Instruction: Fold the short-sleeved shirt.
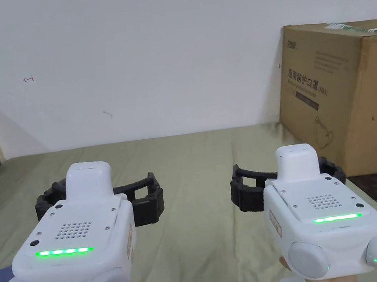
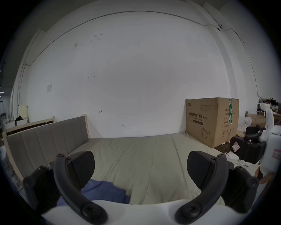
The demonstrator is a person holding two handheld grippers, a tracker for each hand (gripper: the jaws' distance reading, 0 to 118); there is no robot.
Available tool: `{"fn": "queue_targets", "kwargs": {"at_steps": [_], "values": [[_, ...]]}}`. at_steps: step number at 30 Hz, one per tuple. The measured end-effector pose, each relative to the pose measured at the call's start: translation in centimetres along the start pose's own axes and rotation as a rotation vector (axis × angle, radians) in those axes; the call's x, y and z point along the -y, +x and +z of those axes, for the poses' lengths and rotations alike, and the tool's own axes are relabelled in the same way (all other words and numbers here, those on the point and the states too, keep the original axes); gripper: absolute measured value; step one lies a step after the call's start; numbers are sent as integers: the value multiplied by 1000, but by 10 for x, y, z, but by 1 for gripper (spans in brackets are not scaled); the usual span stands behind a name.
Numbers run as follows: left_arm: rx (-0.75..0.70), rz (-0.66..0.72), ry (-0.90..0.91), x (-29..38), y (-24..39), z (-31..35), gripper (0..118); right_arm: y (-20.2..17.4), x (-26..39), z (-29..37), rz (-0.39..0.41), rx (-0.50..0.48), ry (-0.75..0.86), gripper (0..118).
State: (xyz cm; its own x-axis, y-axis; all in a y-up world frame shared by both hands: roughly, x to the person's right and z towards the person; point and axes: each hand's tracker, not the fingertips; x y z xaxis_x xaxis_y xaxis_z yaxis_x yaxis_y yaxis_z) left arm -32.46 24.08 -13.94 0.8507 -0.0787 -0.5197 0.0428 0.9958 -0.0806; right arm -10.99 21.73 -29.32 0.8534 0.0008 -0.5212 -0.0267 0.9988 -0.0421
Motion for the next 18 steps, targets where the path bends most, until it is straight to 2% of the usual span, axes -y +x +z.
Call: {"fn": "queue_targets", "kwargs": {"at_steps": [13,18], "values": [[-22,-74,12,6,9,4,118,3,-1,-1,-40,24,-32,118],[14,-5,-16,4,3,2,118,2,-2,0,-17,30,-28,118]]}}
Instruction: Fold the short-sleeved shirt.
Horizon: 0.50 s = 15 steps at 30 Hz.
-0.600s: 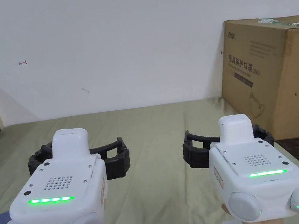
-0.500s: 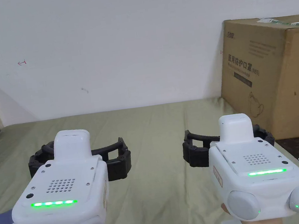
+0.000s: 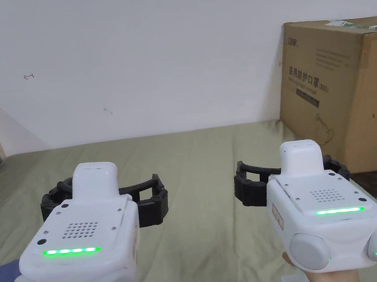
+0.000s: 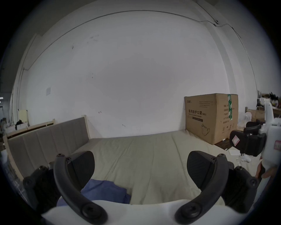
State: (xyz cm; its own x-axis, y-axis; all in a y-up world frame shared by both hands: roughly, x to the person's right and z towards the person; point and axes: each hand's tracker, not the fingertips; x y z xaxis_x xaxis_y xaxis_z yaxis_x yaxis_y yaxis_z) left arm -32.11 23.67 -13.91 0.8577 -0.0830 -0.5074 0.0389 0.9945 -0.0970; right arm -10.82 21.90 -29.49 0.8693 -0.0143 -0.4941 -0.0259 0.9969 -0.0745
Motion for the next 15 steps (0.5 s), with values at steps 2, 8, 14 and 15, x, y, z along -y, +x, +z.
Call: {"fn": "queue_targets", "kwargs": {"at_steps": [2,8,14,15], "values": [[-4,21,0,-1,-2,-1,118,0,-2,2,0,-12,2,118],[8,58,-4,-2,-6,0,118,-1,-2,4,11,11,19,118],[1,47,4,-4,-5,0,114,2,1,3,2,15,-1,117],[14,53,2,-4,-6,0,114,1,1,2,3,14,-2,117]]}}
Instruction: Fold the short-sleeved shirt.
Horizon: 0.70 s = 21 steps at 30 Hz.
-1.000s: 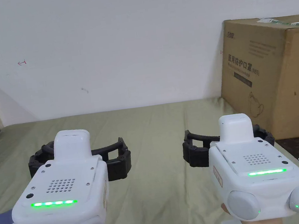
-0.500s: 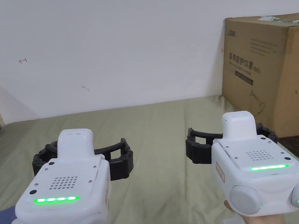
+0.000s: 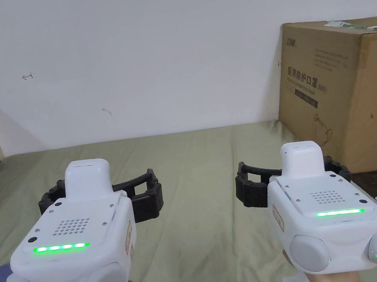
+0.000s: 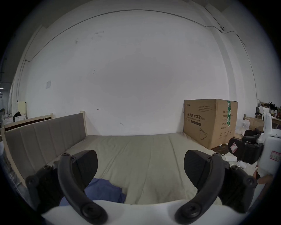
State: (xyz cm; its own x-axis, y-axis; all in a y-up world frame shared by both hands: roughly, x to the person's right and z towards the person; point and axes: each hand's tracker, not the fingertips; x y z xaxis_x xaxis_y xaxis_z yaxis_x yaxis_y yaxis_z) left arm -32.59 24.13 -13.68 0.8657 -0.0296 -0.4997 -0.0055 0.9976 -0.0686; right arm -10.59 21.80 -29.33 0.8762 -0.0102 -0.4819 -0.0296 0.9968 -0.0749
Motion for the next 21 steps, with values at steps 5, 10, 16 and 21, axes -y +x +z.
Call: {"fn": "queue_targets", "kwargs": {"at_steps": [5,10,16,21], "values": [[-3,-4,-5,1,2,-2,114,-2,0,1,13,-3,6,116],[13,-26,-5,3,6,-1,106,-2,-1,0,13,-4,5,105],[-1,12,-8,3,5,-1,10,0,-1,0,9,-20,-10,12],[14,22,-3,3,1,1,0,2,0,2,15,-11,-9,0]]}}
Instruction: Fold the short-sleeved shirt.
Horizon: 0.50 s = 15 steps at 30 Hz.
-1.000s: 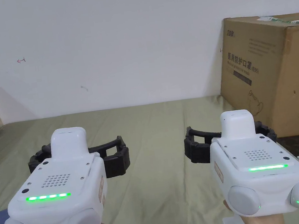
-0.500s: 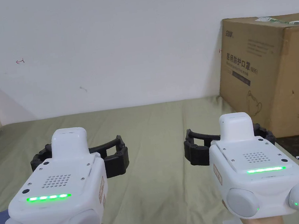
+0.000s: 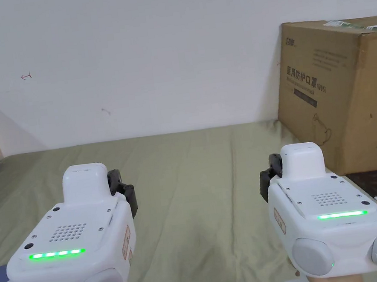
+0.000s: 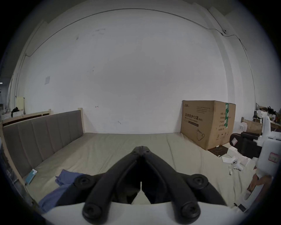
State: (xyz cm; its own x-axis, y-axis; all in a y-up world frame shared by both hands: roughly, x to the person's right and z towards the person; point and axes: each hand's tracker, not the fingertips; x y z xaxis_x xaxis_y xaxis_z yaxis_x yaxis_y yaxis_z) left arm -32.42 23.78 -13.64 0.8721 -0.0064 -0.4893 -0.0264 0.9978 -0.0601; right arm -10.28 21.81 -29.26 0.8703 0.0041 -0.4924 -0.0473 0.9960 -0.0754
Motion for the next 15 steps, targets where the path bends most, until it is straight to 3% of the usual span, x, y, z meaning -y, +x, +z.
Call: {"fn": "queue_targets", "kwargs": {"at_steps": [10,15], "values": [[6,-11,5,-3,-2,1,0,-11,0,-1,24,-6,-7,0],[-81,-26,11,-10,-30,13,0,-37,-11,-13,24,-86,-5,0]]}}
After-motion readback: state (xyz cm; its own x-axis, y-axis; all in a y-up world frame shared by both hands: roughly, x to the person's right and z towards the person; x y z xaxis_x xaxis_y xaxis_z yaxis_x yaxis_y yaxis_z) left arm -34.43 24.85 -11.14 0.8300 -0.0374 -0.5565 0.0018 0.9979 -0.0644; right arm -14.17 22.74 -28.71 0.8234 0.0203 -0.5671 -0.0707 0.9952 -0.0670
